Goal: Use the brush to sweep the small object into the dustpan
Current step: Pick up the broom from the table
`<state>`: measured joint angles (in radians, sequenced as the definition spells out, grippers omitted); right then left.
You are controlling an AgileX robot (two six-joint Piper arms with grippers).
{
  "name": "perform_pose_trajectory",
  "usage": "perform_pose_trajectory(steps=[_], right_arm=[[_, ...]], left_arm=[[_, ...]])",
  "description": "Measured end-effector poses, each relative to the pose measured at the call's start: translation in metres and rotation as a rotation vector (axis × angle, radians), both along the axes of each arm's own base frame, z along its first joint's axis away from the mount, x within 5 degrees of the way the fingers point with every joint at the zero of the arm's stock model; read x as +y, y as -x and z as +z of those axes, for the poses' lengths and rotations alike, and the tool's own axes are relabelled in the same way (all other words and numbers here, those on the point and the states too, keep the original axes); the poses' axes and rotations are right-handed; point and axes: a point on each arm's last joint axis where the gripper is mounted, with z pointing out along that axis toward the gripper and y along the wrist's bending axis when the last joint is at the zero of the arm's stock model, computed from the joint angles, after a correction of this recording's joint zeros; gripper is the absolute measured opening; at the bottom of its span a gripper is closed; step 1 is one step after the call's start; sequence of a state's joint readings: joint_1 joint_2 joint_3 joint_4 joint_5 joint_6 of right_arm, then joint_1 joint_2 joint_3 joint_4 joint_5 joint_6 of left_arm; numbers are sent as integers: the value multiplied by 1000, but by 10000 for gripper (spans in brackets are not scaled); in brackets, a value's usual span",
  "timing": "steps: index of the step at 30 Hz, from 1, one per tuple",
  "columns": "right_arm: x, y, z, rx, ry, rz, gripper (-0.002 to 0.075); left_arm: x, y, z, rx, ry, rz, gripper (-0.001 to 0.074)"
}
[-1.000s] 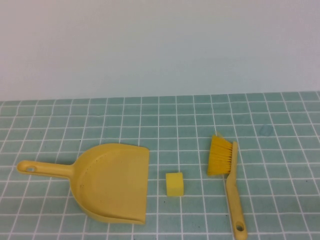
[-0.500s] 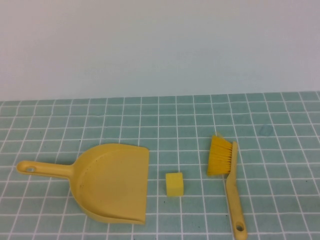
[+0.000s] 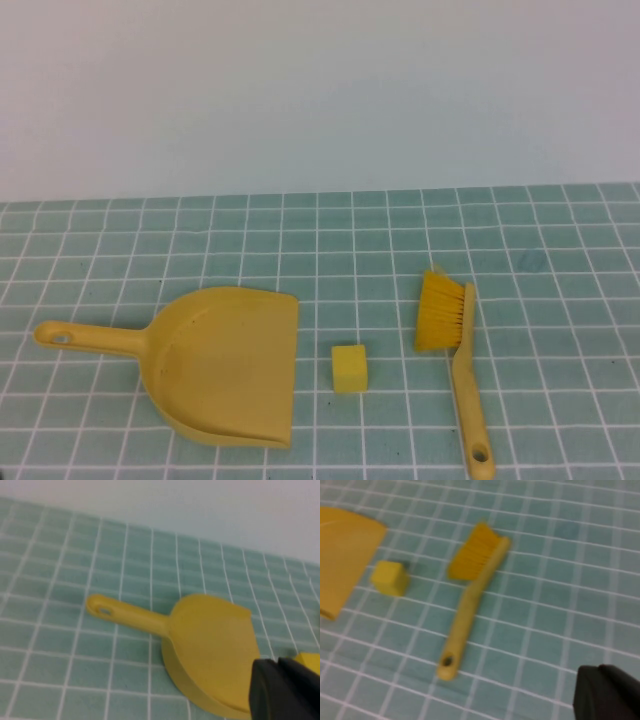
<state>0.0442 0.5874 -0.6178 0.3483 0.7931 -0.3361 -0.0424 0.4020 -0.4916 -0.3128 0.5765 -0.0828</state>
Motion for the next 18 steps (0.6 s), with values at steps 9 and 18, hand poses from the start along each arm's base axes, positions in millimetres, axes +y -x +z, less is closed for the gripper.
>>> perform_pose_trajectory(steps=[9, 18], right_arm=[[29, -104, -5, 271, -75, 203, 0], [112, -170, -62, 572, 90, 277, 1]], left_arm=[[-9, -36, -22, 251, 79, -46, 0], [-14, -55, -39, 379, 68, -104, 0]])
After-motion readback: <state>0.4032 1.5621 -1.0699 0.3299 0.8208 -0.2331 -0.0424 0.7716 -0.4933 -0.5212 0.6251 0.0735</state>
